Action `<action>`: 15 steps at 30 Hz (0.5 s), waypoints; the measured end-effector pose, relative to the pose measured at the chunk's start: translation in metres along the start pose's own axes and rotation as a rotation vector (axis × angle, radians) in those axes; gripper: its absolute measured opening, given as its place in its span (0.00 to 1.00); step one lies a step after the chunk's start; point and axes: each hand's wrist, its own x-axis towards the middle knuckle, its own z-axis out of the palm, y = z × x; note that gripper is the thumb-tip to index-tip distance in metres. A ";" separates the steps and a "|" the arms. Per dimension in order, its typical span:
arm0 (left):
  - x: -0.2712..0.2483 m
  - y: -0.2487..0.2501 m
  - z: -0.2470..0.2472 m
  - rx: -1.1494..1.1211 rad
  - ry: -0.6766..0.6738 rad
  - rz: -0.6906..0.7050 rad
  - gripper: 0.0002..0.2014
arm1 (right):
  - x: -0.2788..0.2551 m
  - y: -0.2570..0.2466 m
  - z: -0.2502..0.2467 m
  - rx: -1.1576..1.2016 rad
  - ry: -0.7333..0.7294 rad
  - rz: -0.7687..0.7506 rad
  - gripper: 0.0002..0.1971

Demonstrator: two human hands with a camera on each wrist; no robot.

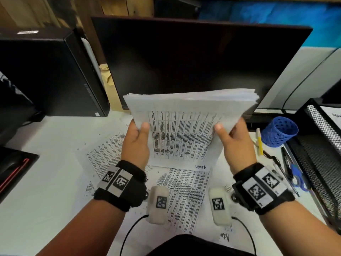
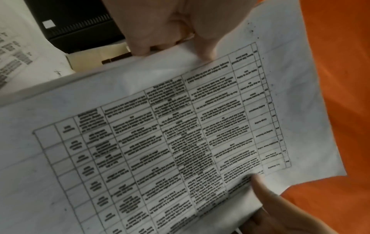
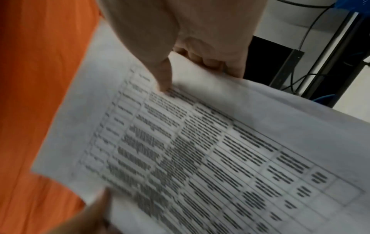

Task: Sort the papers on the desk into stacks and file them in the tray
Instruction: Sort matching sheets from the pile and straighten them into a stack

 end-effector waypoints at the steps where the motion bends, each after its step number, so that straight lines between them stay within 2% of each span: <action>1: -0.001 0.001 0.002 -0.012 -0.006 0.011 0.12 | -0.005 0.005 0.001 -0.043 -0.007 0.005 0.21; 8: -0.017 0.005 0.017 -0.051 -0.087 0.129 0.11 | -0.021 -0.004 0.001 -0.017 0.101 -0.104 0.15; 15: -0.018 -0.028 0.025 0.068 -0.123 0.019 0.20 | -0.036 0.038 0.003 -0.023 0.024 0.092 0.18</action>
